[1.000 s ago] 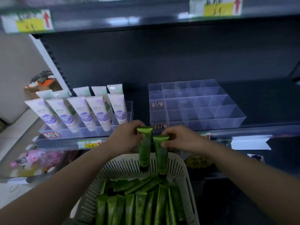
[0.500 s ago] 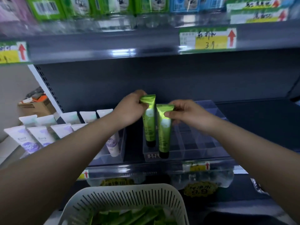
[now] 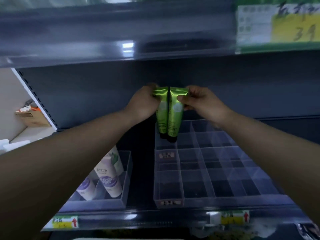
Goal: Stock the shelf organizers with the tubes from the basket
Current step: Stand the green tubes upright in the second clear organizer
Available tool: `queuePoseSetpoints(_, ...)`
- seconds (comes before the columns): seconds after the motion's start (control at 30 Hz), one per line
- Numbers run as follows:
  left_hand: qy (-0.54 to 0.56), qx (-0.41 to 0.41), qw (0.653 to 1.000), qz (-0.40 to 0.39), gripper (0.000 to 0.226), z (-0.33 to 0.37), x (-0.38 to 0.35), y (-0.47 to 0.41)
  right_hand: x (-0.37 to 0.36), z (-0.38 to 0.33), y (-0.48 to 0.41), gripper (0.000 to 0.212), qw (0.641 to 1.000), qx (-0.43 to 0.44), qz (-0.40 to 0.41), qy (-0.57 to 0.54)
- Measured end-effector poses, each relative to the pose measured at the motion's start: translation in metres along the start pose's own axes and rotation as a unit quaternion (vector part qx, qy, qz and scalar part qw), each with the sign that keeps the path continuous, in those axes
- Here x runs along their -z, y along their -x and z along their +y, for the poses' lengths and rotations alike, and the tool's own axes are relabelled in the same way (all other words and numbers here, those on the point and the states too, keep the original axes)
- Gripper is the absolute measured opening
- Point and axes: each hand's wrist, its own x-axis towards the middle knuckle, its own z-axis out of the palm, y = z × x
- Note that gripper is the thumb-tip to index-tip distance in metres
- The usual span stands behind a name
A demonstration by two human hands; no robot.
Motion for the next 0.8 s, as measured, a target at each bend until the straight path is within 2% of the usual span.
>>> queuePoseSetpoints(0.2,-0.025,-0.008,0.999,0.017,0.016,-0.009,-0.012,-0.021,-0.004,0.019,-0.032,0.012,0.999,0.033,0.017,0.003)
queuePoseSetpoints(0.47,-0.061,0.026,0.998,-0.015,0.014,-0.032,-0.026,-0.037,-0.009,0.034,-0.048,0.023,0.997,0.047,-0.005,0.060)
queuePoseSetpoints(0.67,-0.041,0.035,0.998,-0.041,0.012,-0.041,-0.032,-0.039,-0.016,0.053,-0.049,0.017,0.994,0.028,-0.016,0.107)
queuePoseSetpoints(0.8,-0.056,0.035,0.996,-0.056,0.019,-0.047,-0.038,-0.037,-0.021,0.064,-0.049,0.010,0.991,0.020,-0.024,0.127)
